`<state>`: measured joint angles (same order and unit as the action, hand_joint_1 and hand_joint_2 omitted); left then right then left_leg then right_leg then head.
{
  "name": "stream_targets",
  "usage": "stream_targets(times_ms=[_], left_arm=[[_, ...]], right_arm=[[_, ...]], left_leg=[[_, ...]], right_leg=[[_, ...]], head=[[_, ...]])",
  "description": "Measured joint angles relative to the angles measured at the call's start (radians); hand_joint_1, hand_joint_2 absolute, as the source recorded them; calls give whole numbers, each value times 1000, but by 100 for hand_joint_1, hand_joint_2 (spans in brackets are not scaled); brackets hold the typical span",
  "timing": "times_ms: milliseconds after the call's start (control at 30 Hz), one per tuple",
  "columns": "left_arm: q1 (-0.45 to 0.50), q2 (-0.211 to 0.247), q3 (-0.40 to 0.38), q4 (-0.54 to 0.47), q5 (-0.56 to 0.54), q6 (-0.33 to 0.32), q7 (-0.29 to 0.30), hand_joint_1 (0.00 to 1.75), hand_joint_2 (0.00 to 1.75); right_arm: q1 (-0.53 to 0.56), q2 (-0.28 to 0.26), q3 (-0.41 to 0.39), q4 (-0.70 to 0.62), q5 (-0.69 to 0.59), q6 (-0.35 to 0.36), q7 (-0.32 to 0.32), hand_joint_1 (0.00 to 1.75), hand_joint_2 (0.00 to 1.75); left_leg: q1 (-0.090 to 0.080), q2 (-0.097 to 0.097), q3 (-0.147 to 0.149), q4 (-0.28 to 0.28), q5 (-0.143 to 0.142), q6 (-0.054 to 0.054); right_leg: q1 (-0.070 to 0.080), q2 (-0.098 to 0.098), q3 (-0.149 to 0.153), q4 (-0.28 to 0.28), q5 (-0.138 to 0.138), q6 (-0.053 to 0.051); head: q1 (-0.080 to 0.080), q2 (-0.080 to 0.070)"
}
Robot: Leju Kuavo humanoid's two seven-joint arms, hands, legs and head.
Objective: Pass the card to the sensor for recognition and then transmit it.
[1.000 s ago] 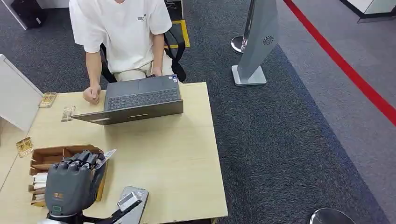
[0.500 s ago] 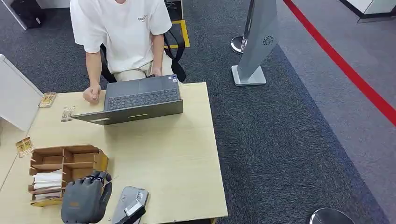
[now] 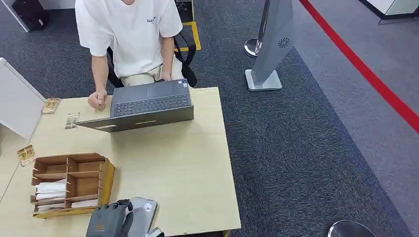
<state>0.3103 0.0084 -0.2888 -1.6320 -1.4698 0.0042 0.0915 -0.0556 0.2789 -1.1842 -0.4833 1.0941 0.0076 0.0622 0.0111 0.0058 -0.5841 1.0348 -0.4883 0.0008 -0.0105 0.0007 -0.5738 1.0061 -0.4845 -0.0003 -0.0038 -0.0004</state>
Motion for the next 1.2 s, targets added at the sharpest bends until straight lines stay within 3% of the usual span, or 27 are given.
stream_targets(times_ms=[200, 333, 533, 633, 833, 967, 1033, 1200], left_arm=[[-13, -1, -40, 48, 36, 2, 24, 175, 175], [-31, 12, -63, 52, 22, 68, 51, 175, 175], [-108, 11, -4, -94, -73, 73, -40, 175, 175], [-143, 14, 24, -154, -83, 89, -29, 175, 175], [-341, 54, 43, -240, -83, 46, 29, 175, 175], [-537, 88, 76, -234, -83, 0, 51, 175, 175], [-643, 121, 84, -191, -83, -14, 84, 175, 175], [-797, 172, 88, -55, -83, -32, 145, 175, 175]], right_arm=[[-2, 0, 63, -24, -47, 18, 25, 0, 175], [6, -1, 121, -37, -129, 6, 50, 0, 175], [58, -7, 290, -76, -278, -6, 98, 0, 175], [87, -8, 354, -98, -272, 10, 106, 0, 175], [108, -8, 391, -111, -169, 53, 82, 0, 175], [107, -8, 385, -107, -45, 80, 42, 0, 175], [106, -8, 368, -98, 11, 87, 24, 0, 175], [107, -9, 333, -75, 68, 85, -3, 0, 175]], left_leg=[[0, 0, 2, 0, 0, 0], [0, 0, 3, 0, 0, 0], [0, -1, 2, 0, 1, -1], [0, 0, 2, 0, 1, -1], [1, -3, 0, 0, 4, -2], [1, -4, 0, 0, 5, -2], [1, -4, 0, 0, 6, -2], [1, -3, 0, 0, 6, -3]], right_leg=[[0, 0, 2, 0, 0, 0], [0, 0, 0, 0, 0, 0], [0, 0, 1, 0, 1, -1], [0, 1, 0, 0, 2, -2], [1, -3, 0, 1, 3, -2], [1, -3, 0, 1, 4, -2], [1, -3, 0, 2, 5, -3], [1, -2, -1, 2, 5, -3]], head=[[0, 0], [1, 0], [1, 0], [0, 0], [0, 0], [0, 0], [0, 0], [0, 0]])
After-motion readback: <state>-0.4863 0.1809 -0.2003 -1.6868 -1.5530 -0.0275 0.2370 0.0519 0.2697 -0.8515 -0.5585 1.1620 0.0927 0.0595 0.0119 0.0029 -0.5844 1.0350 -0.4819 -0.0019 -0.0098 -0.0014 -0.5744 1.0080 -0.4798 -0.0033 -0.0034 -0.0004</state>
